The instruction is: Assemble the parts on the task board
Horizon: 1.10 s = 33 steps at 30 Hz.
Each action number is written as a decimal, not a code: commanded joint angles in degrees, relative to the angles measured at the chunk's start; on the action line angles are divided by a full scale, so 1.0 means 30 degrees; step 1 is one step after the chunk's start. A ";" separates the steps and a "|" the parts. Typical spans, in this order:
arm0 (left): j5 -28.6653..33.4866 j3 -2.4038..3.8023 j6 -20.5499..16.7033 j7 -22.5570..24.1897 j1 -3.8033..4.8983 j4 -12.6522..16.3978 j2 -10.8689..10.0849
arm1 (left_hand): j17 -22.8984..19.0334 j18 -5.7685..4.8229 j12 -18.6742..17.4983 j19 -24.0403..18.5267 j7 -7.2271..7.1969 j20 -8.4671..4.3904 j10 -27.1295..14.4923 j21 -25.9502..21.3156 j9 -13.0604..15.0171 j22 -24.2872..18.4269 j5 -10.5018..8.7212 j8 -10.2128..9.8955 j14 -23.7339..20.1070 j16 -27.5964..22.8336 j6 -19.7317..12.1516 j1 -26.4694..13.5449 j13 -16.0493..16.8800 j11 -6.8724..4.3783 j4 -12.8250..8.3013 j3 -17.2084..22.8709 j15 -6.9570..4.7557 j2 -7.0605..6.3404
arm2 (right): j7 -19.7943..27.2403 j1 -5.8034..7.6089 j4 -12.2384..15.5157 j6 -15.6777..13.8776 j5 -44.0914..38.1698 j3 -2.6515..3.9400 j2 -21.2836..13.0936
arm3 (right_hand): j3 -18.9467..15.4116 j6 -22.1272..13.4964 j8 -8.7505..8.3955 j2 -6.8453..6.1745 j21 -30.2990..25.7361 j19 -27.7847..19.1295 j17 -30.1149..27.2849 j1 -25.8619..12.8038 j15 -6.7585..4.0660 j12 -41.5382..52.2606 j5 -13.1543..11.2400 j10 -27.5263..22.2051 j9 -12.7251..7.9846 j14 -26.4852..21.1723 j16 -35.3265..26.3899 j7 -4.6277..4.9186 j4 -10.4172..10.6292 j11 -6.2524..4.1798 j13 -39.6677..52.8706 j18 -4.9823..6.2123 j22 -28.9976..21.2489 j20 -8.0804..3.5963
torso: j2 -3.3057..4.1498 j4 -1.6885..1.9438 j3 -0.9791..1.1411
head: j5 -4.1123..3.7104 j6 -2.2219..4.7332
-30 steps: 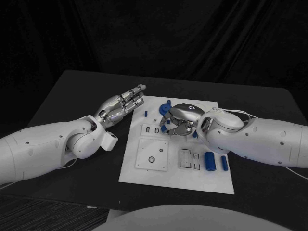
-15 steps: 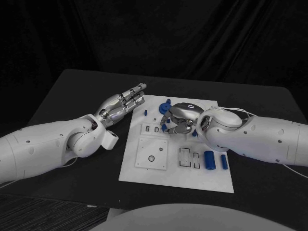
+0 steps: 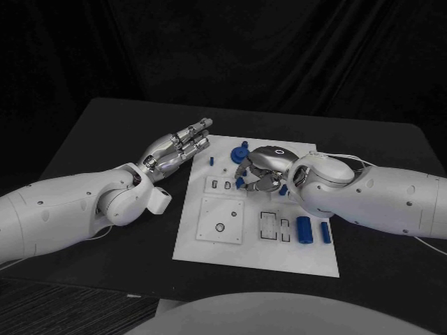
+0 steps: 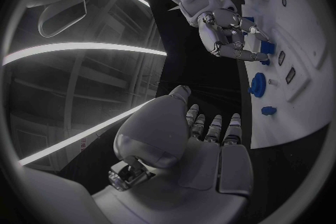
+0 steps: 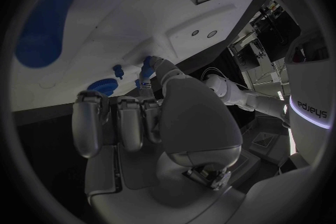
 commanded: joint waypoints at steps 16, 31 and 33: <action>0.0001 0.0016 0.0239 0.0140 -0.0022 0.0010 0.0032 | -0.0031 0.0175 -0.0126 -0.0010 0.0044 0.0144 0.0002 0.0022 0.0027 0.0020 0.0102 0.0061 0.0026 -0.0070 0.0049 -0.0100 -0.0031 0.0196 -0.0023 0.0246 0.0171 -0.0063 | -0.0608 -0.0103 0.0096 -0.0382 -0.0310 -0.0045 -0.0181 | 0.0170 0.0361 0.0036 0.0058 -0.0040 0.0418 0.5032 0.0155 0.0160 0.0049 0.0121 0.2026 0.0975 0.1985 0.0050 0.0448 -0.0059 0.0105 0.5032 0.0162 0.4206 0.0183 | 0.0006 -0.0009 -0.0012 | 0.0142 0.0004; 0.0001 0.0016 0.0278 0.0084 -0.0022 -0.0048 0.0084 | -0.0031 0.0175 -0.0126 -0.0010 0.0044 0.0144 0.0002 0.0022 0.0027 0.0020 0.0102 0.0061 0.0026 -0.0070 0.0049 -0.0100 -0.0031 0.0196 -0.0023 0.0246 0.0171 -0.0063 | -0.0872 0.0032 0.0788 -0.0273 -0.0343 -0.0038 -0.0714 | 0.0211 0.0518 0.0068 0.0038 -0.0015 0.0440 0.5032 0.0172 0.0165 0.0049 0.0197 0.2026 0.1025 0.1985 0.0050 0.0419 -0.0116 0.0094 0.5032 0.0158 0.4215 0.0210 | -0.0026 0.0026 -0.0027 | 0.0205 -0.0016; 0.0001 0.0016 0.0283 0.0074 -0.0022 -0.0047 0.0080 | -0.0031 0.0175 -0.0126 -0.0010 0.0044 0.0144 0.0002 0.0022 0.0027 0.0020 0.0102 0.0061 0.0026 -0.0070 0.0049 -0.0100 -0.0031 0.0196 -0.0023 0.0246 0.0171 -0.0063 | -0.1065 0.0121 0.0942 -0.0020 -0.0598 -0.0037 -0.0794 | 0.0215 0.0549 0.0078 0.0031 -0.0008 0.0445 0.5032 0.0176 0.0162 0.0049 0.0200 0.2026 0.1035 0.1985 0.0050 0.0409 -0.0127 0.0088 0.5032 0.0157 0.4217 0.0212 | -0.0011 0.0014 -0.0023 | 0.0224 0.0001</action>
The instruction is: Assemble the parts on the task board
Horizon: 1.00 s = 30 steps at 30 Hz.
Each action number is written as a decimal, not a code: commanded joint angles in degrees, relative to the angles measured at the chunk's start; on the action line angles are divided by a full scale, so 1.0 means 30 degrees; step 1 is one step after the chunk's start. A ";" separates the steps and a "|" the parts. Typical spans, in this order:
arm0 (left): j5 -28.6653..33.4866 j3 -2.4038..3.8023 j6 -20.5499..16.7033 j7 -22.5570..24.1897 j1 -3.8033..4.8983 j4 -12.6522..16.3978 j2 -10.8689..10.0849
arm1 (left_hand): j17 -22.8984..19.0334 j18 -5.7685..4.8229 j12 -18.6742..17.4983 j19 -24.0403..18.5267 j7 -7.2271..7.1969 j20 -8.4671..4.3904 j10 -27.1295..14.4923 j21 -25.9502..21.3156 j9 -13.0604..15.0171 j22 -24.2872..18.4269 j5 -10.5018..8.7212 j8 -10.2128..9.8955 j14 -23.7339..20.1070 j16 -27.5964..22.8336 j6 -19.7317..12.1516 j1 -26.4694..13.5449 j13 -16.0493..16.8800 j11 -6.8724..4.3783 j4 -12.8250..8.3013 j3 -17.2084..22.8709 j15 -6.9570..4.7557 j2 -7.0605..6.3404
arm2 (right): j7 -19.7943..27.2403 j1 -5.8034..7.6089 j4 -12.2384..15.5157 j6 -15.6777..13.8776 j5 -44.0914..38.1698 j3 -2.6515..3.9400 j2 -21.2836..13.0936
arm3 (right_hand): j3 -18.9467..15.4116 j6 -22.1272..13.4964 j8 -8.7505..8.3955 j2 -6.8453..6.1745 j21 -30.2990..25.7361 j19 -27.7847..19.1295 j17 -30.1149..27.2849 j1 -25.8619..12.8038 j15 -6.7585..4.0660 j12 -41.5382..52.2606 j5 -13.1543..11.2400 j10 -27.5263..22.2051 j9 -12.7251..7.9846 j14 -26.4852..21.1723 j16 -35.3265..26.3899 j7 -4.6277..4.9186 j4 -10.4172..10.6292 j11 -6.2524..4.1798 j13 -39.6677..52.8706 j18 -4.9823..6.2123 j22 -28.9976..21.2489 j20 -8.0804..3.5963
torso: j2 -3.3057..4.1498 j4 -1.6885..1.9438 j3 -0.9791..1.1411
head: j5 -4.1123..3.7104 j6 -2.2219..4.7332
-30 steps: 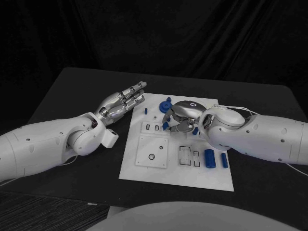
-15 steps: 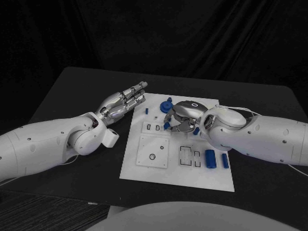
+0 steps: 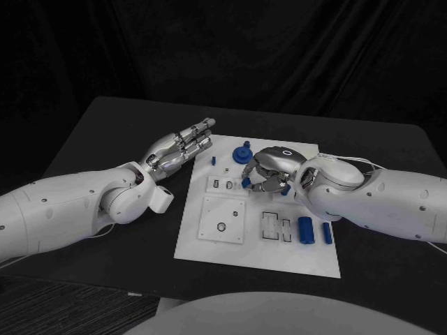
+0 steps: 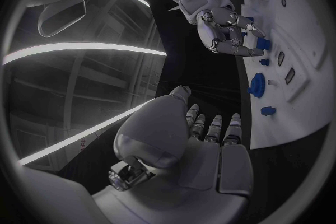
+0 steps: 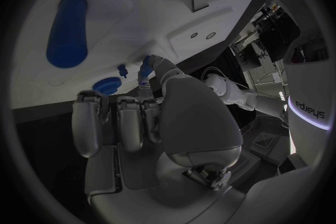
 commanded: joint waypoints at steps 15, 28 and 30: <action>0.0001 0.0016 0.0309 0.0084 -0.0022 -0.0002 0.0059 | -0.0020 0.0176 -0.0126 -0.0006 0.0055 0.0161 0.0002 0.0024 0.0029 0.0021 0.0089 0.0064 0.0026 -0.0070 0.0063 -0.0158 -0.0022 0.0207 -0.0001 0.0130 0.0191 -0.0085 | -0.3198 0.1019 0.1061 0.3618 -0.4513 0.0014 -0.0041 | 0.0234 0.0364 -0.0006 -0.0193 -0.0106 0.0469 0.5032 -0.0007 0.0099 0.0049 0.0708 0.2024 0.1099 0.1985 0.0050 -0.0153 -0.0193 0.0030 0.5031 0.0191 0.4183 0.0121 | 0.0062 0.0021 0.0006 | 0.0109 -0.0052; 0.0001 0.0016 0.0471 0.0078 -0.0023 -0.0168 0.0241 | -0.0020 0.0176 -0.0126 -0.0011 0.0064 0.0169 0.0002 0.0020 0.0028 0.0018 0.0086 0.0063 0.0026 -0.0070 0.0055 -0.0188 -0.0022 0.0217 -0.0001 0.0168 0.0200 -0.0090 | -0.4315 0.1045 0.1038 0.4185 -0.6771 0.0011 0.0468 | 0.0620 0.0355 -0.0270 -0.0409 -0.0236 0.0411 0.5032 -0.0018 0.0108 0.0049 0.1727 0.2024 0.1124 0.1985 0.0050 -0.0087 -0.0550 0.0062 0.5031 0.0223 0.4138 0.0113 | 0.0031 -0.0008 0.0010 | 0.0004 -0.0125; 0.0001 0.0016 0.0487 0.0081 -0.0023 -0.0186 0.0271 | -0.0020 0.0176 -0.0126 -0.0011 0.0064 0.0169 0.0002 0.0020 0.0028 0.0018 0.0086 0.0063 0.0026 -0.0070 0.0055 -0.0188 -0.0022 0.0217 -0.0001 0.0168 0.0200 -0.0090 | -0.4279 0.1036 0.1009 0.3978 -0.6922 0.0011 0.0546 | 0.0622 0.0357 -0.0286 -0.0421 -0.0226 0.0420 0.5032 -0.0071 0.0111 0.0049 0.1684 0.2024 0.1126 0.1985 0.0050 -0.0080 -0.0539 0.0070 0.5031 0.0219 0.4142 0.0115 | 0.0023 0.0008 0.0013 | -0.0024 -0.0127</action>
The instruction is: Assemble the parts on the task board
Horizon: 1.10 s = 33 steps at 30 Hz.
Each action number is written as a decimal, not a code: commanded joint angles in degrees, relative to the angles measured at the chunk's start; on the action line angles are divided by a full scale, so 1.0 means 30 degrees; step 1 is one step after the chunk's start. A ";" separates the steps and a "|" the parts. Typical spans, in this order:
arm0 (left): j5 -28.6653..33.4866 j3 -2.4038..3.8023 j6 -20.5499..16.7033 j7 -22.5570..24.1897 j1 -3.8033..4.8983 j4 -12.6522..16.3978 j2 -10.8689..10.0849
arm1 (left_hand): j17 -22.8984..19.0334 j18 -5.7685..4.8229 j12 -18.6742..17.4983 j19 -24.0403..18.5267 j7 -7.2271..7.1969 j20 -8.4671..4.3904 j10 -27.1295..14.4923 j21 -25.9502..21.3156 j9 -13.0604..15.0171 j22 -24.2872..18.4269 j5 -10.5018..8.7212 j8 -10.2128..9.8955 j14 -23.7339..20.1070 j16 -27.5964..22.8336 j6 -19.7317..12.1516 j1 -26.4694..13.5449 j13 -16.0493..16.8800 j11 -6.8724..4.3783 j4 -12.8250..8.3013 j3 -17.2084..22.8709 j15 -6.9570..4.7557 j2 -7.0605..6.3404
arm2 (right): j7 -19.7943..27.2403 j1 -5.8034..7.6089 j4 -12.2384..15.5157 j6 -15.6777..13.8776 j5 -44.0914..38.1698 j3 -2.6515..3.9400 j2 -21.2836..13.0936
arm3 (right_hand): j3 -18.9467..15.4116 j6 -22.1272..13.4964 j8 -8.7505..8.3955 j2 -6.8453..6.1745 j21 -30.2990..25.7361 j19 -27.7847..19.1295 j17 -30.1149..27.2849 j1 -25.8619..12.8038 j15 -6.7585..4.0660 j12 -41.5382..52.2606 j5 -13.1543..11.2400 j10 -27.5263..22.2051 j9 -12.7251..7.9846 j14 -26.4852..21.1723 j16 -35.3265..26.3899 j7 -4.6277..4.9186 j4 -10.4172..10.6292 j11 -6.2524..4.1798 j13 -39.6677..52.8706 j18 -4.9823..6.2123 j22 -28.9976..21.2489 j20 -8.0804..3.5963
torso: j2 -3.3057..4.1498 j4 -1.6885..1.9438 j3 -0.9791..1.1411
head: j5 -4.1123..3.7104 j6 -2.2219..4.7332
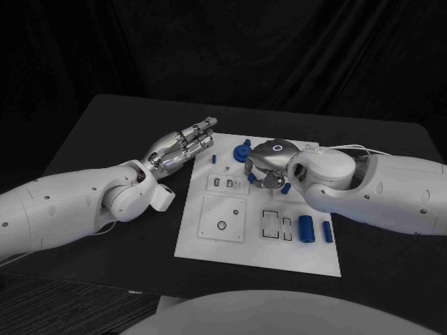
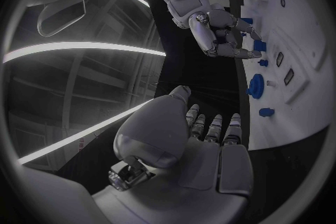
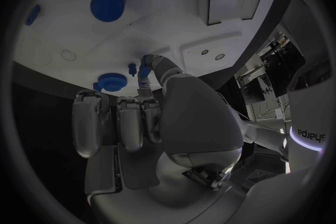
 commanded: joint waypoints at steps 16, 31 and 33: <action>0.0002 0.0016 0.0344 0.0170 -0.0024 -0.0056 0.0115 | -0.0032 0.0174 -0.0126 -0.0015 0.0068 0.0173 0.0003 0.0017 0.0026 0.0016 0.0088 0.0060 -0.0044 -0.0070 0.0042 -0.0120 -0.0030 0.0086 -0.0002 0.0084 0.0135 -0.0007 | -0.0334 -0.0050 -0.0096 -0.0448 -0.1566 -0.0016 0.0157 | 0.0089 0.0395 -0.0120 -0.0089 -0.0022 0.0389 0.5032 -0.0415 0.0107 0.0049 -0.0232 0.2024 0.1167 0.1985 0.0050 -0.0167 0.0088 0.0055 0.5033 0.0208 0.4146 0.0049 | -0.0021 -0.0020 -0.0009 | 0.0078 0.0025; 0.0002 0.0016 0.0362 0.0110 -0.0025 -0.0097 0.0155 | -0.0032 0.0174 -0.0126 -0.0015 0.0068 0.0173 0.0003 0.0017 0.0026 0.0016 0.0088 0.0060 -0.0044 -0.0070 0.0042 -0.0120 -0.0030 0.0086 -0.0002 0.0084 0.0135 -0.0007 | 0.0315 -0.0135 -0.0187 -0.0693 -0.0603 -0.0017 0.0224 | 0.0173 0.0434 -0.0194 -0.0026 0.0022 0.0430 0.5032 -0.0524 0.0087 0.0049 -0.0719 0.2024 0.1212 0.1985 0.0050 -0.0196 0.0054 0.0031 0.5033 0.0193 0.4165 0.0037 | -0.0007 0.0020 0.0010 | -0.0010 0.0052; 0.0002 0.0016 0.0366 0.0104 -0.0025 -0.0101 0.0162 | -0.0032 0.0172 -0.0126 -0.0014 0.0086 0.0186 0.0003 0.0017 0.0025 0.0017 0.0085 0.0057 -0.0044 -0.0070 0.0036 -0.0154 -0.0030 0.0103 -0.0008 0.0140 0.0152 -0.0010 | 0.0377 -0.0144 -0.0195 -0.0717 -0.0584 -0.0017 0.0242 | 0.0175 0.0443 -0.0191 -0.0019 0.0000 0.0416 0.5032 -0.0528 0.0088 0.0049 -0.0733 0.2024 0.1215 0.1985 0.0050 -0.0198 0.0056 0.0030 0.5033 0.0199 0.4158 0.0037 | -0.0001 0.0014 0.0006 | 0.0010 0.0029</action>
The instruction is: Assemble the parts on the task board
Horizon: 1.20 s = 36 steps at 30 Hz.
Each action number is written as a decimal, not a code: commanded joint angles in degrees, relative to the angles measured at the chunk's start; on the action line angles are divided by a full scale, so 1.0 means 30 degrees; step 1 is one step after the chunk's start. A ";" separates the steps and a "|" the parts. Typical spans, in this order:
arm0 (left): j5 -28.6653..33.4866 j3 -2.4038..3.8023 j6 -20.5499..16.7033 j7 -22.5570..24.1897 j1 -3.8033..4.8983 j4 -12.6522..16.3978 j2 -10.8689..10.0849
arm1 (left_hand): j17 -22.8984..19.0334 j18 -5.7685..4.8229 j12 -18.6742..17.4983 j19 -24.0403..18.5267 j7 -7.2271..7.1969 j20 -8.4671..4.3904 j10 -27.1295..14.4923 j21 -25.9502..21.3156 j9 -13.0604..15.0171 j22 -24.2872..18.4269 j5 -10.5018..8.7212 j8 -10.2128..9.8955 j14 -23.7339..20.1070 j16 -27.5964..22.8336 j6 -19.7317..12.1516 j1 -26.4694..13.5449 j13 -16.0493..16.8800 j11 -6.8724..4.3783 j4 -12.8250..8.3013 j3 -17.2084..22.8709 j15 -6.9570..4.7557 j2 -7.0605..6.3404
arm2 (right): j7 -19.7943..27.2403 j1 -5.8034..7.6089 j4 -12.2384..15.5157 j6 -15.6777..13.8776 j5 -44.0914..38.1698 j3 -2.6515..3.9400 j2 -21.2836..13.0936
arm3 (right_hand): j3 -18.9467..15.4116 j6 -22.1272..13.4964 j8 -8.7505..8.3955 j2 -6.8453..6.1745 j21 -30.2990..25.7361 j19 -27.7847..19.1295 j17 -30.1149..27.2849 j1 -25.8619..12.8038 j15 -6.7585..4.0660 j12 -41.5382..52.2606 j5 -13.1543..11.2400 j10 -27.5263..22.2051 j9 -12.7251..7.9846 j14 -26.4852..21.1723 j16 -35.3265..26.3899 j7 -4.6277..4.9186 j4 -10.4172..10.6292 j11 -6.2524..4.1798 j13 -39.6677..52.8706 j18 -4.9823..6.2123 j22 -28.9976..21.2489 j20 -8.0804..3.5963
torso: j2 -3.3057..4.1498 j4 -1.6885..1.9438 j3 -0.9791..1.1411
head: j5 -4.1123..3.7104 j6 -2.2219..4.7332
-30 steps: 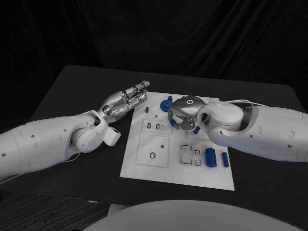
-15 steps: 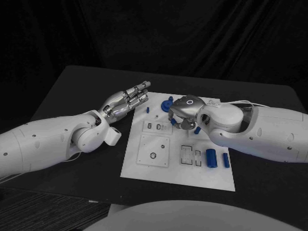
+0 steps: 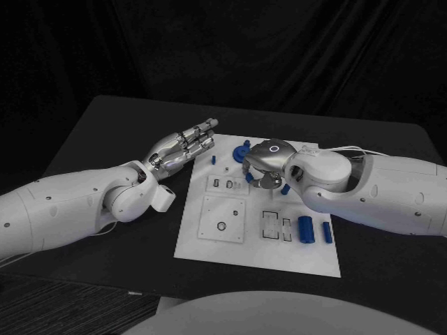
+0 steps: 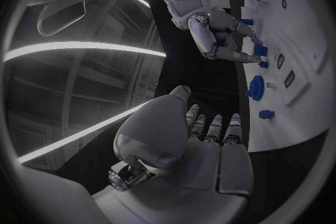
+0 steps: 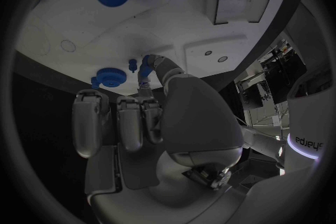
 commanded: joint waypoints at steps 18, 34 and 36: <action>0.0002 0.0016 0.0241 0.0122 -0.0027 -0.0034 0.0112 | -0.0023 0.0173 -0.0126 0.0030 0.0086 0.0142 0.0002 0.0017 0.0025 0.0017 0.0085 0.0057 -0.0043 -0.0071 0.0036 -0.0155 -0.0023 0.0105 -0.0009 0.0142 0.0153 -0.0011 | 0.0600 -0.0190 -0.0359 -0.0144 0.1049 -0.0005 0.0406 | 0.0144 0.0322 0.0106 0.0101 0.0008 0.0423 0.5032 -0.0070 0.0086 0.0049 -0.0152 0.2024 0.1209 0.1985 0.0050 -0.0213 -0.0002 0.0025 0.5033 0.0197 0.4167 0.0036 | 0.0009 0.0009 0.0003 | 0.0024 -0.0048; 0.0002 0.0016 0.0261 0.0122 -0.0028 -0.0074 0.0155 | -0.0023 0.0173 -0.0126 0.0030 0.0086 0.0142 0.0002 0.0017 0.0025 0.0017 0.0085 0.0057 -0.0043 -0.0071 0.0036 -0.0155 -0.0023 0.0105 -0.0009 0.0142 0.0153 -0.0011 | 0.0689 -0.0244 -0.0412 0.0076 0.1085 -0.0006 0.0474 | -0.0004 -0.0042 -0.0340 0.0132 -0.0069 0.0398 0.5032 -0.0549 0.0153 0.0049 -0.2405 0.2024 0.1190 0.1985 0.0050 -0.0117 0.0130 0.0114 0.5033 0.0204 0.4153 0.0088 | -0.0001 -0.0020 -0.0006 | 0.0051 -0.0064; 0.0002 0.0016 0.0264 0.0120 -0.0029 -0.0077 0.0156 | -0.0023 0.0173 -0.0126 0.0030 0.0086 0.0142 0.0002 0.0017 0.0025 0.0017 0.0085 0.0057 -0.0043 -0.0071 0.0036 -0.0155 -0.0023 0.0105 -0.0009 0.0142 0.0153 -0.0011 | 0.0704 -0.0250 -0.0411 0.0079 0.1085 -0.0006 0.0475 | -0.0010 -0.0048 -0.0351 0.0128 -0.0071 0.0397 0.5032 -0.0556 0.0159 0.0049 -0.2443 0.2024 0.1187 0.1985 0.0050 -0.0110 0.0131 0.0118 0.5033 0.0205 0.4153 0.0086 | 0.0002 -0.0014 0.0002 | 0.0042 -0.0064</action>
